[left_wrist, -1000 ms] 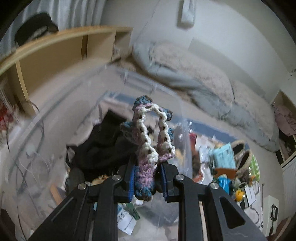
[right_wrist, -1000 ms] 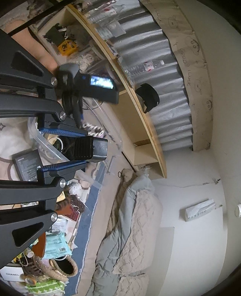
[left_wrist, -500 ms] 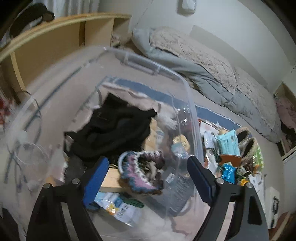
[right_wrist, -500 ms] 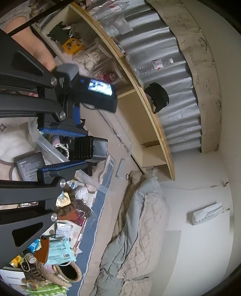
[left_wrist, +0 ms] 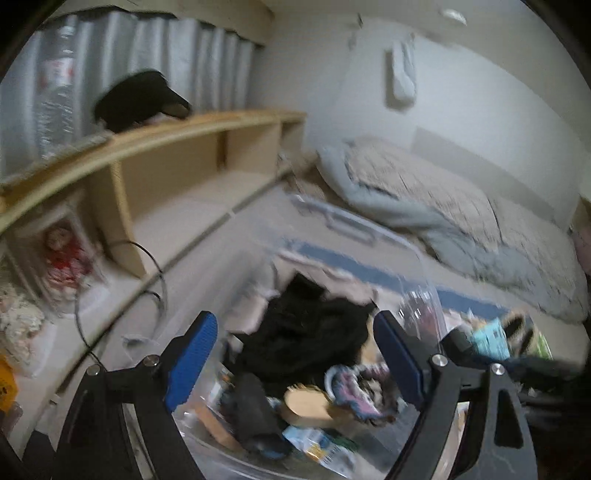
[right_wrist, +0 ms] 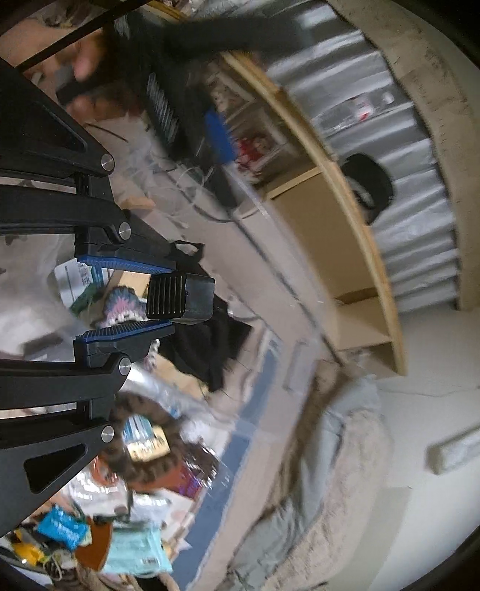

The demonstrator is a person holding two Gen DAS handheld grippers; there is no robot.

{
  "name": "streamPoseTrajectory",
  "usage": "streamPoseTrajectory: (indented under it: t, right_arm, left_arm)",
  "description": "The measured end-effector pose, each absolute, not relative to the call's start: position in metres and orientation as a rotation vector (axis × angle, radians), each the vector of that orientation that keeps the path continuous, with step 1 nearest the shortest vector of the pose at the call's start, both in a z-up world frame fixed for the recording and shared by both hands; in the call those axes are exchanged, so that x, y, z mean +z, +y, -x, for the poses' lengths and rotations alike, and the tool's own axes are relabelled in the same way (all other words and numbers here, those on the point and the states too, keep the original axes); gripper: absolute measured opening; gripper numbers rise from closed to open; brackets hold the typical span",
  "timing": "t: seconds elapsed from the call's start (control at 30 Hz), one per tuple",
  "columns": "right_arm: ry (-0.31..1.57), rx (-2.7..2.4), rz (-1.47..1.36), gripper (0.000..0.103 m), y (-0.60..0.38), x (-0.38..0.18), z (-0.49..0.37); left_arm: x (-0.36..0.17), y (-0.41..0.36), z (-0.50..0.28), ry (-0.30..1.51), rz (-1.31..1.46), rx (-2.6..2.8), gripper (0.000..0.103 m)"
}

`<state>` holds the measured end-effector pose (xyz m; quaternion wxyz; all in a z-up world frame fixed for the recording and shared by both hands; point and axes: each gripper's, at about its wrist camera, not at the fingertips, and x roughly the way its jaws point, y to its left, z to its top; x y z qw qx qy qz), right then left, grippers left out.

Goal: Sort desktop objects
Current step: 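Open the right tool to drop the black cube into the bin, then move both open tools back over the cluttered bed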

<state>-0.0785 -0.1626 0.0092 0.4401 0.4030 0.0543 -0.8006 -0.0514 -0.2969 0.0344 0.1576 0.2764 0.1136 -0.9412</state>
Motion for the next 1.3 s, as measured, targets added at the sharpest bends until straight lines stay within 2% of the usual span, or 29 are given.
streamPoseTrajectory:
  t: [0.13, 0.47, 0.53, 0.6, 0.63, 0.9, 1.0, 1.3]
  right_arm:
    - [0.125, -1.929, -1.073, 0.026, -0.198, -0.002, 0.082]
    - [0.039, -1.735, -1.132, 0.026, -0.261, -0.023, 0.08]
    - [0.064, -1.738, -1.145, 0.039, -0.266, -0.027, 0.078]
    - [0.05, -1.736, -1.129, 0.084, -0.262, -0.024, 0.075]
    - [0.051, -1.748, -1.1, 0.088, -0.259, -0.02, 0.073]
    - [0.154, -1.818, -0.969, 0.09, -0.24, 0.0, 0.062]
    - [0.171, -1.877, -0.927, 0.102, -0.225, 0.006, 0.063]
    - [0.109, -1.99, -0.817, 0.103, -0.163, 0.034, 0.067]
  left_arm:
    - [0.046, -0.314, 0.037, 0.329, -0.682, -2.672, 0.087]
    - [0.05, -0.352, 0.019, 0.422, -0.628, -2.605, 0.087]
    - [0.052, -0.358, 0.017, 0.446, -0.619, -2.599, 0.087]
    - [0.052, -0.361, 0.015, 0.448, -0.613, -2.592, 0.087]
    - [0.052, -0.361, 0.015, 0.447, -0.613, -2.591, 0.087]
    - [0.048, -0.354, 0.017, 0.427, -0.652, -2.604, 0.087]
    - [0.05, -0.35, 0.015, 0.409, -0.647, -2.603, 0.087]
    - [0.057, -0.329, 0.007, 0.361, -0.637, -2.644, 0.087]
